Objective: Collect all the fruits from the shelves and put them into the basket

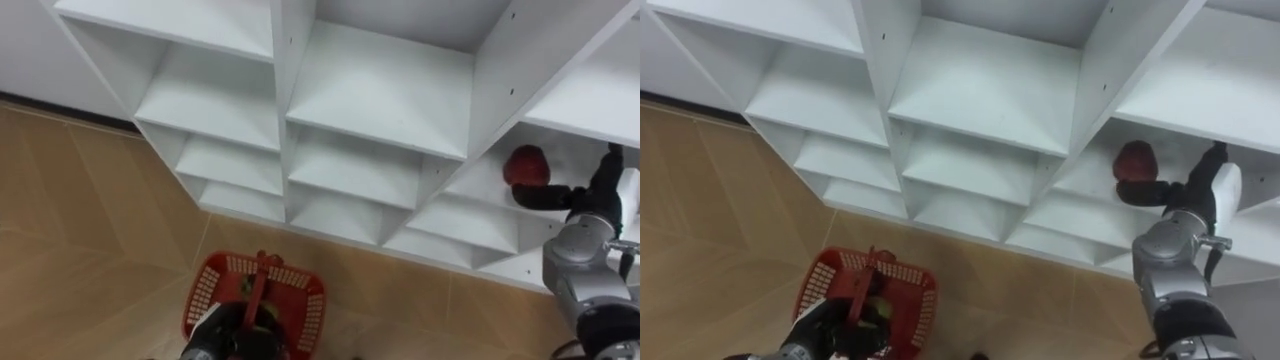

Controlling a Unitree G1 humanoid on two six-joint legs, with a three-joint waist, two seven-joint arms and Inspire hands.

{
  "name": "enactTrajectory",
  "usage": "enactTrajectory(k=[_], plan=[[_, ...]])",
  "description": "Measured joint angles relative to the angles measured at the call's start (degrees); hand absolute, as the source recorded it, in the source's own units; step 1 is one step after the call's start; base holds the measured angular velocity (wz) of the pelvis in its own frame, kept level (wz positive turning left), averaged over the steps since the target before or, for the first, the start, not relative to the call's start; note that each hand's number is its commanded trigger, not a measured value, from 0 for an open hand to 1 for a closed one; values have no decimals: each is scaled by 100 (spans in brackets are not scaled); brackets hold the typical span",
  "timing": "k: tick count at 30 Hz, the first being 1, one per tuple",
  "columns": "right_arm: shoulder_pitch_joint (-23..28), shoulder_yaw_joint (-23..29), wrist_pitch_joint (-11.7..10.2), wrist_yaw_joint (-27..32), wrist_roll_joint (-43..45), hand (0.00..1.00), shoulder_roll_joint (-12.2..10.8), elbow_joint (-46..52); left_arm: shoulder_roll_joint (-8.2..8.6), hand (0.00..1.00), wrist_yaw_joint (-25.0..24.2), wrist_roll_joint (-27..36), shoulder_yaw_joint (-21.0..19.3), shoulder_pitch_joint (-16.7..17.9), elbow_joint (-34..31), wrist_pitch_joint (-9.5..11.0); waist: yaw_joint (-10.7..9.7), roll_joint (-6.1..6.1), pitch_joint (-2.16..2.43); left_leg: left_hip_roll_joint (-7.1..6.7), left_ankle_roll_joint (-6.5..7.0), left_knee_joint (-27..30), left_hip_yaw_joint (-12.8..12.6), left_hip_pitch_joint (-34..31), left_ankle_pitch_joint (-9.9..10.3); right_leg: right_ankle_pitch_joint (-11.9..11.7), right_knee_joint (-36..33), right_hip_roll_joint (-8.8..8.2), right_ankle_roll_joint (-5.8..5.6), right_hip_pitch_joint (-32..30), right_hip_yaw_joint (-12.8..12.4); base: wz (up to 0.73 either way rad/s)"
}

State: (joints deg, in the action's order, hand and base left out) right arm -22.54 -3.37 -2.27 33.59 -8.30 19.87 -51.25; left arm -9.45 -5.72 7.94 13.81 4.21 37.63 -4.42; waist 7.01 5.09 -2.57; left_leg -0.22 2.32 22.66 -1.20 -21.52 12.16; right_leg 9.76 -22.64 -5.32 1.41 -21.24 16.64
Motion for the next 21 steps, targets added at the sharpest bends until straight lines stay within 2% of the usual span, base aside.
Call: enactTrajectory(k=[6,13,21], plan=[[-180,-19,-37,5,110,0,0,-4,50,100,-1,12,13,-42,119,80,91,-22,-11,-2,1,19,-41,-135,-2,-3,-68,-23,7,-194,-55,-4],[-318,-50,-91,-24,242,0,0,-4,74,100,1,18,130,-125,177,109,103,-22,-11,-11,2,19,-43,-132,-2,-2,-101,-37,5,-213,-72,0],[-332,-329,-92,-127,245,0,-1,7,62,100,1,32,339,-242,188,110,120,-86,-35,-23,6,113,-56,-304,-3,4,-235,-69,11,-409,-101,0]])
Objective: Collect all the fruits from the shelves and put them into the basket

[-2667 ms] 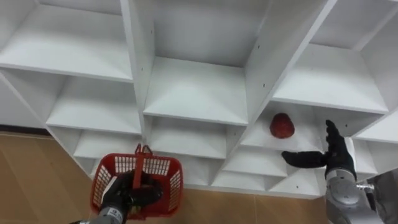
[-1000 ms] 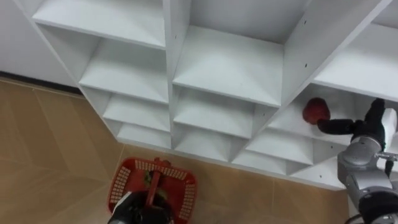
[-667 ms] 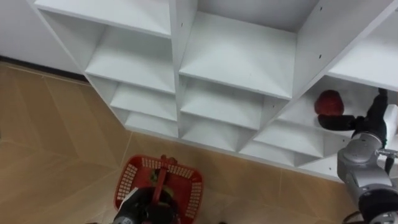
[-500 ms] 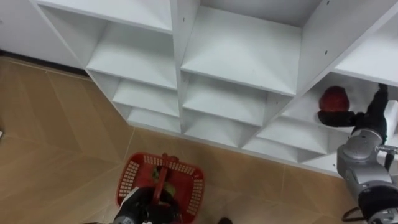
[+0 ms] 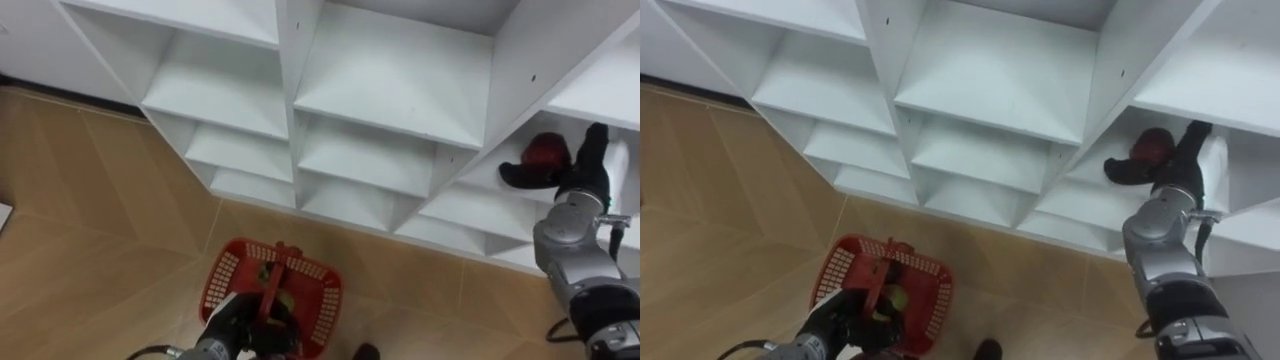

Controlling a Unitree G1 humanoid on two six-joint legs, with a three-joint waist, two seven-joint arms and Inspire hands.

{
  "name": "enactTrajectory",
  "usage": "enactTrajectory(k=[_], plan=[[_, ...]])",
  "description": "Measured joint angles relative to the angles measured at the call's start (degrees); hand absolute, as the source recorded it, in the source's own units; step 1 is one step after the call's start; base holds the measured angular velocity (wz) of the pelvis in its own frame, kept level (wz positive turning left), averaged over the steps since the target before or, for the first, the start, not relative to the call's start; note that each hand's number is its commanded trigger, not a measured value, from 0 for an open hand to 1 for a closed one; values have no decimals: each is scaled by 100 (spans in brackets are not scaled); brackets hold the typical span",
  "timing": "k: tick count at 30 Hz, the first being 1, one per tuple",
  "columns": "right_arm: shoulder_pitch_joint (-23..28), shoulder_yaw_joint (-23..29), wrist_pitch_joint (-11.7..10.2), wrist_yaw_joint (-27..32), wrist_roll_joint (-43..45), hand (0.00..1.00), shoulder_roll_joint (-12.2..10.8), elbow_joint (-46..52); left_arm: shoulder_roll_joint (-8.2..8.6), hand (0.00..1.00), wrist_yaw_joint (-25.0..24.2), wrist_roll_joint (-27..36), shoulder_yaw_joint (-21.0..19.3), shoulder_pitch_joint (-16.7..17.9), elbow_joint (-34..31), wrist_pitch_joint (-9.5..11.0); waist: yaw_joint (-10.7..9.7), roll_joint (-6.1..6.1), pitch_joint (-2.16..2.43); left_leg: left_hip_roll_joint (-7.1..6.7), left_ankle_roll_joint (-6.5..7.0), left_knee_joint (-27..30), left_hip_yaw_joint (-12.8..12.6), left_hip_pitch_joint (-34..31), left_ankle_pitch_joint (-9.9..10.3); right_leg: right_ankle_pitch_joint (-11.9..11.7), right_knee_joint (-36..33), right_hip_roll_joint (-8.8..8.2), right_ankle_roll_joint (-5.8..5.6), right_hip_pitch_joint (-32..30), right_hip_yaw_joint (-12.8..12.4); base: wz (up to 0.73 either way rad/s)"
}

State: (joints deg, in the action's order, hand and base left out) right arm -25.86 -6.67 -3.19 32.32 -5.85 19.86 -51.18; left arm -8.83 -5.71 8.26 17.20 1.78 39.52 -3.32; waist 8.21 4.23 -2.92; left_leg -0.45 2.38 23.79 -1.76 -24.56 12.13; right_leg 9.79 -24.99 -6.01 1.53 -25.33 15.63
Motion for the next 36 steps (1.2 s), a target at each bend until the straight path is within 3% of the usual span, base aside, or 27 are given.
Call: enactTrajectory(k=[13,36], plan=[[-191,-105,2,76,227,0,-5,94,104,100,58,19,-8,-185,94,-6,19,-45,5,5,0,153,-133,-280,1,33,-285,-16,53,-386,-203,-5],[-192,-111,24,122,216,0,-48,25,171,100,155,124,-4,-492,261,-6,7,-40,7,25,0,206,-224,-379,-3,48,-251,6,71,-506,-278,0]])
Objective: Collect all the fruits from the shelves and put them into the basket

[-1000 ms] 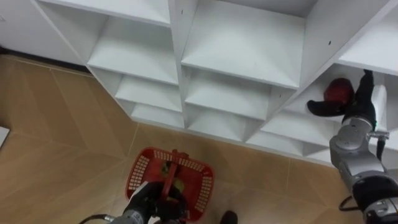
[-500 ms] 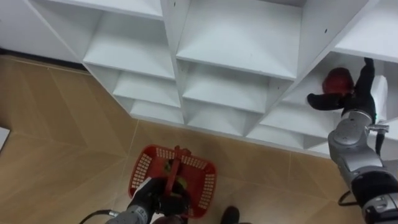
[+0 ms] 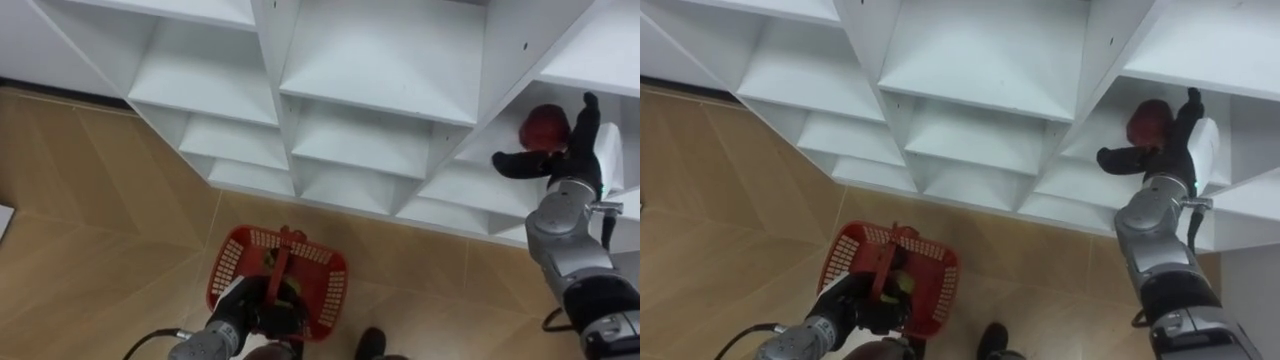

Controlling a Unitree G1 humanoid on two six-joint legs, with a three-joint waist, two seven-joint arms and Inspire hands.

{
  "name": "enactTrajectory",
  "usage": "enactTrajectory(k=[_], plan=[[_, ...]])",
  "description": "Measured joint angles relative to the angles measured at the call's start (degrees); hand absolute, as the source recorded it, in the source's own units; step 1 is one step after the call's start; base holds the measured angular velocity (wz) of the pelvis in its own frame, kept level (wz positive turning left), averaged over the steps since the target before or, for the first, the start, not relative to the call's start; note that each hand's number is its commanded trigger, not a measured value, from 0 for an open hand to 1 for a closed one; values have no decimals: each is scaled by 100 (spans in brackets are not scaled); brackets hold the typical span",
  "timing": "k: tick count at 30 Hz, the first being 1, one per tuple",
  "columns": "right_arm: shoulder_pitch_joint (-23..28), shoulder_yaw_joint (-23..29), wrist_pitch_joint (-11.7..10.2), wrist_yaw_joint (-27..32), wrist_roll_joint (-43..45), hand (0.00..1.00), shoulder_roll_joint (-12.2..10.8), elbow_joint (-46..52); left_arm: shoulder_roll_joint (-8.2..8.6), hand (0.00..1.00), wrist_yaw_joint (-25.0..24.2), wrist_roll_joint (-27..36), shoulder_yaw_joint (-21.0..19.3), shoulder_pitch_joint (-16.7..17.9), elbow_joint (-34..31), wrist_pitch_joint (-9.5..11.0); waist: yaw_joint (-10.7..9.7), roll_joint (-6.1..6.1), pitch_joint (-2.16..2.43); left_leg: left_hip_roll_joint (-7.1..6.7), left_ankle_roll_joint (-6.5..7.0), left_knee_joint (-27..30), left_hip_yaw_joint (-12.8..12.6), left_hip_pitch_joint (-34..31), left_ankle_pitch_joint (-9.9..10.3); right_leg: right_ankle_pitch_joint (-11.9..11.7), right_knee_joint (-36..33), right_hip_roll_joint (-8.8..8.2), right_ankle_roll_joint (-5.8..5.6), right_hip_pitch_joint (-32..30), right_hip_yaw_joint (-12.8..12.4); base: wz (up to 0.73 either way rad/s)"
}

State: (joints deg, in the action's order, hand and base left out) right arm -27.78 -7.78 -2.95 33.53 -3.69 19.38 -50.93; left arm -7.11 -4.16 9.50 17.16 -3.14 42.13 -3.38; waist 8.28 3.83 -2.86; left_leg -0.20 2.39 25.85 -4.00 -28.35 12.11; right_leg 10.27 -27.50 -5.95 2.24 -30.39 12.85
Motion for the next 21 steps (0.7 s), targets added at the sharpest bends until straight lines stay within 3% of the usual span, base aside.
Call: enactTrajectory(k=[9,21], plan=[[0,-4,5,-8,-23,0,-126,-7,2,100,23,1,3,-50,171,1,-14,1,0,5,1,-3,-14,-2,0,1,13,2,-1,0,0,0],[0,-4,5,-107,-25,0,-126,-7,1,100,29,-1,3,-84,202,1,-22,1,0,8,1,-18,3,-34,0,0,86,9,-4,0,31,0]])
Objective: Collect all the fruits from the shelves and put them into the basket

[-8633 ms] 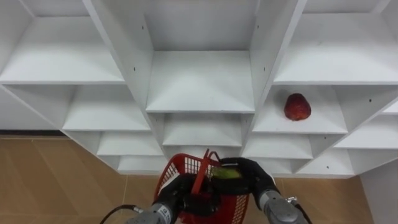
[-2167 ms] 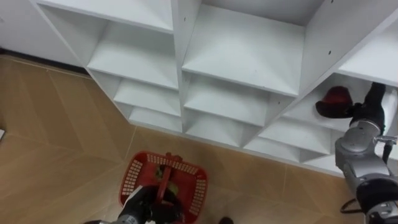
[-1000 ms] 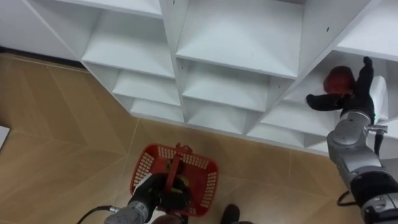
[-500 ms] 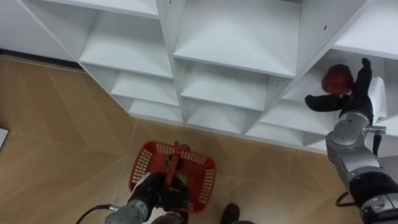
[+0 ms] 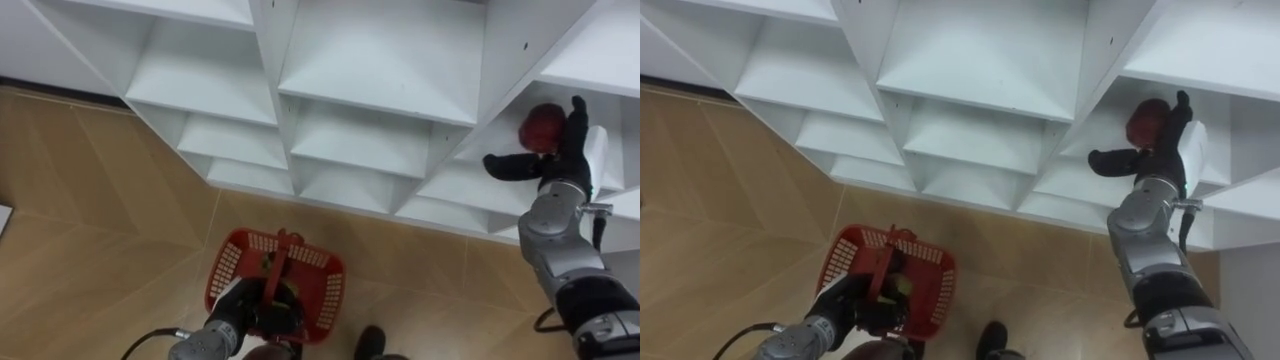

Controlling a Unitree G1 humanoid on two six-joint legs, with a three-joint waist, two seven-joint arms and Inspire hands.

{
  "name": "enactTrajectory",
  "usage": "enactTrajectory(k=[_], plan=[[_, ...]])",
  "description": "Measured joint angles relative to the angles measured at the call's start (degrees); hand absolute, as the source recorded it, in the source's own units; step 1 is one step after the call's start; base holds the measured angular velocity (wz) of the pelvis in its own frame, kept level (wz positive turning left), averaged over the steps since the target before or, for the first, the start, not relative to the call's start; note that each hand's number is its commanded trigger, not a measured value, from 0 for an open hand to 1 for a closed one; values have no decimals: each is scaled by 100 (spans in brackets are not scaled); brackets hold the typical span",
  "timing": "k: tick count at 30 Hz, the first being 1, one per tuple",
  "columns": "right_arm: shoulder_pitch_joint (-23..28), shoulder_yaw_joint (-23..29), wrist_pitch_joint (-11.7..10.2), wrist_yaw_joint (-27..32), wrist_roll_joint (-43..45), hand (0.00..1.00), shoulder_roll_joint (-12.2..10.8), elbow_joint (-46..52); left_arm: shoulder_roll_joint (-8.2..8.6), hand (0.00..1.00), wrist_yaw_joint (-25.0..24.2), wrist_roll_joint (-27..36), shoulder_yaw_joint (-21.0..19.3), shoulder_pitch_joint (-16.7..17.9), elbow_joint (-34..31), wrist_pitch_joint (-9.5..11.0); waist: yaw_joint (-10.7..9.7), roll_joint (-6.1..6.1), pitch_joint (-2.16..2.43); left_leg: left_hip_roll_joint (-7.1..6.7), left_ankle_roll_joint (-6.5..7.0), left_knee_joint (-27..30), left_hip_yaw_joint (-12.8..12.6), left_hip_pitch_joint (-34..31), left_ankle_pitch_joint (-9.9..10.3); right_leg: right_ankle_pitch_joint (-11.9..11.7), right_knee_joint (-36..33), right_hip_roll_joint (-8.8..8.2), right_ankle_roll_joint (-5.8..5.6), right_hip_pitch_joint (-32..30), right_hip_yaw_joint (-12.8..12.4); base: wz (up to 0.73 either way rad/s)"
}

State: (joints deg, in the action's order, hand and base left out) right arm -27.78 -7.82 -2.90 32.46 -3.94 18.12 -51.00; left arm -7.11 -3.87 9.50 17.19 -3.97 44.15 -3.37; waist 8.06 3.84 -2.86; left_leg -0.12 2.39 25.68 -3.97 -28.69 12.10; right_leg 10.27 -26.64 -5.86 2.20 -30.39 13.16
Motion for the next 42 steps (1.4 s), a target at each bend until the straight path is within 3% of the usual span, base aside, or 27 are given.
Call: enactTrajectory(k=[11,17,27,29,30,31,32,38,42], plan=[[0,-2,1,-86,-14,0,0,-5,11,100,93,-2,109,-255,508,0,6,-13,0,28,0,15,-14,-9,1,-7,1,6,5,28,62,1],[-2,-1,0,-146,-27,0,2,-3,22,100,107,6,124,-280,549,-2,0,-80,10,35,0,10,-27,-21,2,-7,-3,-6,6,26,97,1],[-7,2,-8,-323,-259,2,16,-32,-1,100,208,589,231,-275,618,0,-21,-109,0,42,0,-16,-37,-13,2,-12,-21,0,11,26,89,0],[-17,2,-17,-327,-255,64,16,-30,1,100,209,605,230,-276,630,0,-17,-127,-8,43,0,-28,-38,-14,3,-13,-22,2,12,25,83,0],[-29,3,-20,-333,-244,75,17,-31,1,100,215,614,228,-276,635,0,-18,-136,-9,43,0,-28,-40,-14,3,-13,-20,4,13,22,80,0],[-31,5,-20,-337,-229,94,17,-31,2,100,219,620,228,-276,635,0,-20,-141,-7,43,0,-27,-40,-15,3,-14,-20,4,14,23,82,0],[-33,6,-20,-348,-212,100,18,-31,8,100,228,631,228,-276,635,0,-21,-150,-5,44,0,-25,-39,-14,3,-14,-19,5,14,23,82,0],[-38,81,-19,-257,-122,100,238,-31,26,100,335,663,228,-277,642,0,-34,-204,-1,56,-1,-24,-50,-14,3,-18,-15,15,19,22,80,0],[-44,123,-17,-245,-23,100,242,-28,82,100,373,663,230,-279,658,-1,-39,-212,1,73,-5,-35,-58,-1,2,-25,0,33,31,24,78,0]])
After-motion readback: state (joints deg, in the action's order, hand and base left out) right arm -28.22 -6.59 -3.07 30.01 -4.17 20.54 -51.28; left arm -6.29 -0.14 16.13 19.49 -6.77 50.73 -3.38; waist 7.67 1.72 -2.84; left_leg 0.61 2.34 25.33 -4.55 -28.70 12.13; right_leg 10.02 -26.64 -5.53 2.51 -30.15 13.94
